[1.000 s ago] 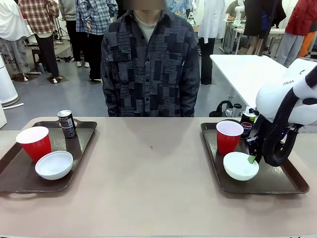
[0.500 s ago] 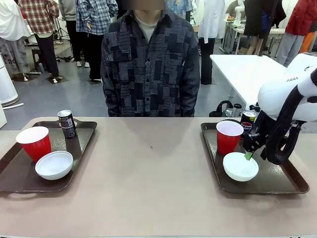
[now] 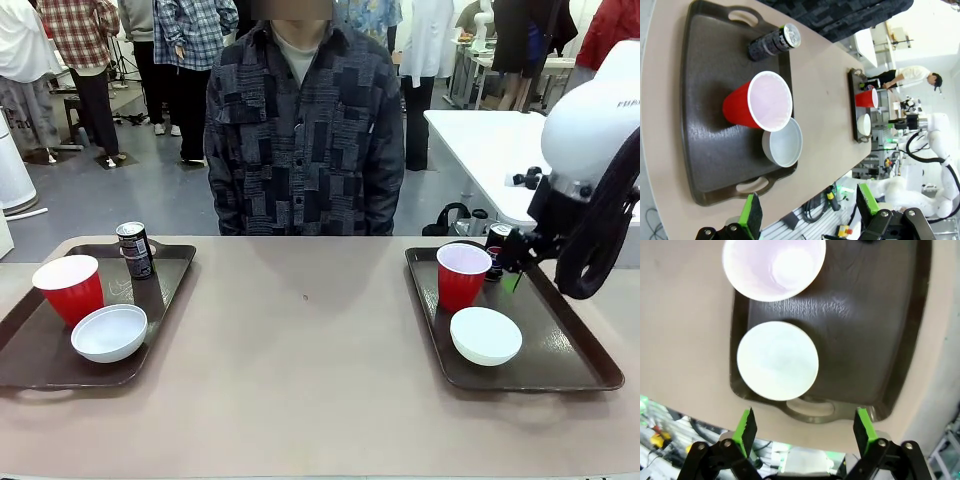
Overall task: Prepare tableware on both trays.
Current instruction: Pick up a Picnic Bowl from the table and place it on a Handle tray.
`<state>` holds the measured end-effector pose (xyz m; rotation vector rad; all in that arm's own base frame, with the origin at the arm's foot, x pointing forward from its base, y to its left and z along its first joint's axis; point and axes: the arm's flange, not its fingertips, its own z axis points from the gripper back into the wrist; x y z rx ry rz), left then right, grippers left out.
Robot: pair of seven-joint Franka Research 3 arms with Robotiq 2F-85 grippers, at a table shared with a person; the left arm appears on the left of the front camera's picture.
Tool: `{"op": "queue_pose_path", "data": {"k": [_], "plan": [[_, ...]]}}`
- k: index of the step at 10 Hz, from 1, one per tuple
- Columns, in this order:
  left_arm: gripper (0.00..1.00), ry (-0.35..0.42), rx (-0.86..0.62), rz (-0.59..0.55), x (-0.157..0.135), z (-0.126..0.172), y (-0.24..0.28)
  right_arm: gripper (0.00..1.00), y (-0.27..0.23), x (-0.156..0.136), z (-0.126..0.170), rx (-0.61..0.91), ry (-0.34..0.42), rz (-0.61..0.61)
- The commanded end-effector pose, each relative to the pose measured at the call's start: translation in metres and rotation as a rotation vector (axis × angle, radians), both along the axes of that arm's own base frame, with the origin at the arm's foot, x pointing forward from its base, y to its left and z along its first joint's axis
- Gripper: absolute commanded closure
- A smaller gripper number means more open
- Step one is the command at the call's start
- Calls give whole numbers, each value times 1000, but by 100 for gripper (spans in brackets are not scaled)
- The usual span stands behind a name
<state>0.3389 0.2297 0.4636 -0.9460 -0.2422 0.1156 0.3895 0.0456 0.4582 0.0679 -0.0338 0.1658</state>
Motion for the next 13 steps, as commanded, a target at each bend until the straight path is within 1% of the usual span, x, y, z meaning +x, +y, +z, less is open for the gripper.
{"op": "queue_pose_path", "data": {"k": [1,2,3,13], "plan": [[0,-25,-10,5,0,0,0,0,0,1,13,-21,-3,-24],[0,-25,-10,5,0,0,0,0,-4,10,15,-45,-14,-33],[0,-25,-10,5,0,0,0,0,0,0,12,2,-6,-6],[0,-25,-10,5,0,0,0,0,0,0,12,2,-6,-6]]}}
